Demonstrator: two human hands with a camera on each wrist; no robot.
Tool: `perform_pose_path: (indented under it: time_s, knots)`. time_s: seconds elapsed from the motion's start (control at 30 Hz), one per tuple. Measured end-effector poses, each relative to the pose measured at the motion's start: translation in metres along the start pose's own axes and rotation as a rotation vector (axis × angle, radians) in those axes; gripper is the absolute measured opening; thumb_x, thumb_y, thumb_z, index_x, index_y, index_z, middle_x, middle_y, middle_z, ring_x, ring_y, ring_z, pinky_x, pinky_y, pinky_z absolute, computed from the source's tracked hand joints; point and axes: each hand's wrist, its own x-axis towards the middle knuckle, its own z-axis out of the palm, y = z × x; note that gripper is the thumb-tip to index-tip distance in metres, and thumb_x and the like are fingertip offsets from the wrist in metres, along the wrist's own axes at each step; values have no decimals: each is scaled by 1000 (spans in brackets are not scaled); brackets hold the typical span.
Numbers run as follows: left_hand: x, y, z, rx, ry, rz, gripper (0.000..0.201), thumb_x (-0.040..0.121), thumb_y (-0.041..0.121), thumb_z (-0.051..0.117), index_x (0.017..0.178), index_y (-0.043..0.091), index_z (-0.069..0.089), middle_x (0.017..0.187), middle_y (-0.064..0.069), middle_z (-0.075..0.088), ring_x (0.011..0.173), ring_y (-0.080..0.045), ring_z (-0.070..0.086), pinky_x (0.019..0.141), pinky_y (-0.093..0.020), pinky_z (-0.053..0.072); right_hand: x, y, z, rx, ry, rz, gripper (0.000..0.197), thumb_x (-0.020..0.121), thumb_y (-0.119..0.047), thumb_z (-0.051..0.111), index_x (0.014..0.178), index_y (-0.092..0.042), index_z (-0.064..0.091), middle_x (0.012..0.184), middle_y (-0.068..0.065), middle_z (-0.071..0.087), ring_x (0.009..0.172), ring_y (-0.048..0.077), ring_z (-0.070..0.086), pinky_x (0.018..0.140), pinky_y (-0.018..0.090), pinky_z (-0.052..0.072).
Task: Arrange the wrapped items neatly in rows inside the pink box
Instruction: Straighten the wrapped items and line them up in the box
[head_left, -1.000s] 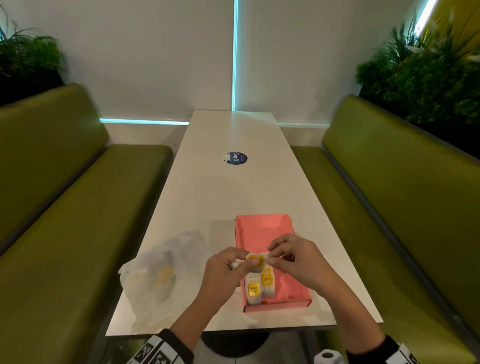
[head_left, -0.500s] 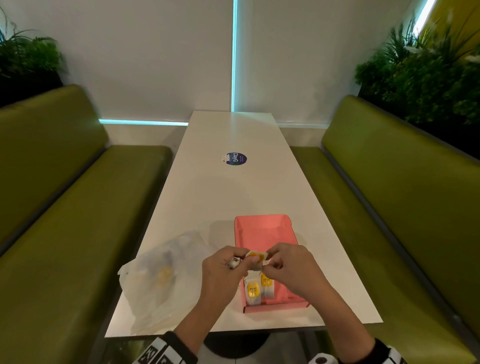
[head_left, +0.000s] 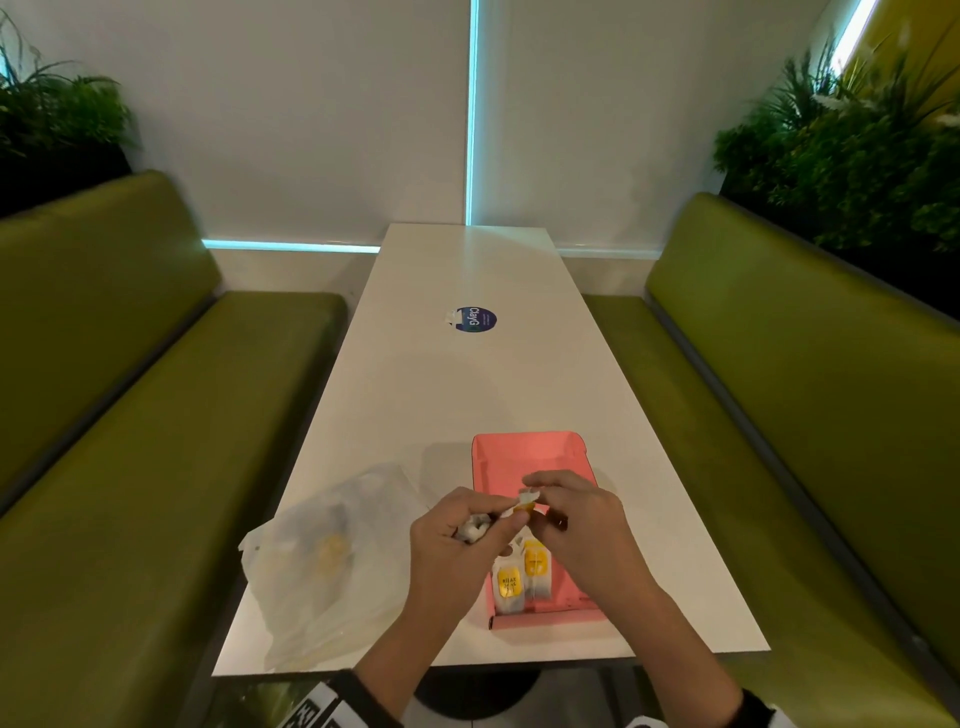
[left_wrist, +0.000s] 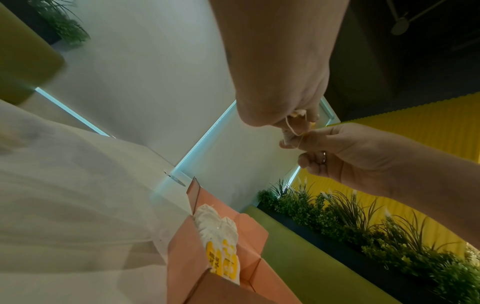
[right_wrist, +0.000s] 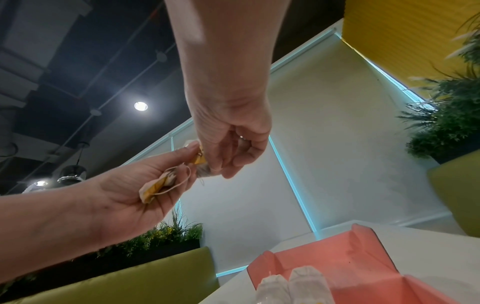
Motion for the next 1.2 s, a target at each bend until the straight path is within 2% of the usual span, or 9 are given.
perform_pose_path:
  time_s: [0.13,0.23,0.3,0.6,0.8,0.93,1.0,1.13,1.2]
  knots:
    - [1,6,1,-75,-15,-65,8,71,14,74,79,13,73,68,-3,69,58,-13,65,56,-24,54,-1,6,1,379,-5,116,15,78,-1,69,91,-8,73,102,-7,66,64,0,60,68,11,49]
    - [3,9,2,-160,-11,-168,5,72,8,72,77,9,71,63,-3,68,55,-13,63,53,-21,52,-3,9,-3,632,-105,257,13,74,0,72,86,-6,71,92,-2,70,64,8,65,71,25,56]
    - [4,10,4,-204,12,-239,6,73,11,71,78,9,70,62,-4,67,54,-14,63,52,-21,51,-4,11,-3,701,-153,302,15,73,-2,74,87,-6,71,83,0,72,68,13,68,72,27,57]
    - [9,8,6,-227,34,-345,2,82,6,65,83,6,67,58,-5,65,51,-13,60,49,-21,50,-4,12,7,600,-138,298,8,80,-24,71,88,-23,71,79,7,72,69,11,66,76,31,54]
    - [10,8,4,-201,43,-376,5,84,12,64,82,8,66,56,-6,62,48,-12,56,45,-21,46,-3,13,8,422,-215,247,5,81,-33,67,81,-28,68,73,-3,70,63,2,64,69,27,50]
    - [10,10,5,-180,24,-382,7,83,15,65,82,9,66,58,-4,65,44,-11,52,42,-18,41,-2,15,1,440,-252,203,26,76,-29,74,96,-40,61,95,-21,64,82,9,62,66,16,48]
    - [10,10,5,-175,19,-377,5,83,13,66,80,9,67,57,-2,63,44,-11,53,41,-17,41,-1,14,-2,538,-232,179,32,75,-26,76,103,-34,63,99,-17,66,86,9,63,70,20,51]
    - [10,10,5,-148,5,-365,5,83,11,66,79,9,67,57,-1,62,44,-9,52,41,-16,41,-1,12,0,567,-157,142,12,77,-24,75,86,-19,71,83,3,71,75,14,63,76,34,53]
    - [10,9,5,-145,2,-371,4,83,11,67,79,9,67,57,1,63,43,-8,52,41,-15,41,-1,13,2,587,-147,157,13,75,-23,76,86,-17,71,82,6,71,74,18,63,75,34,54]
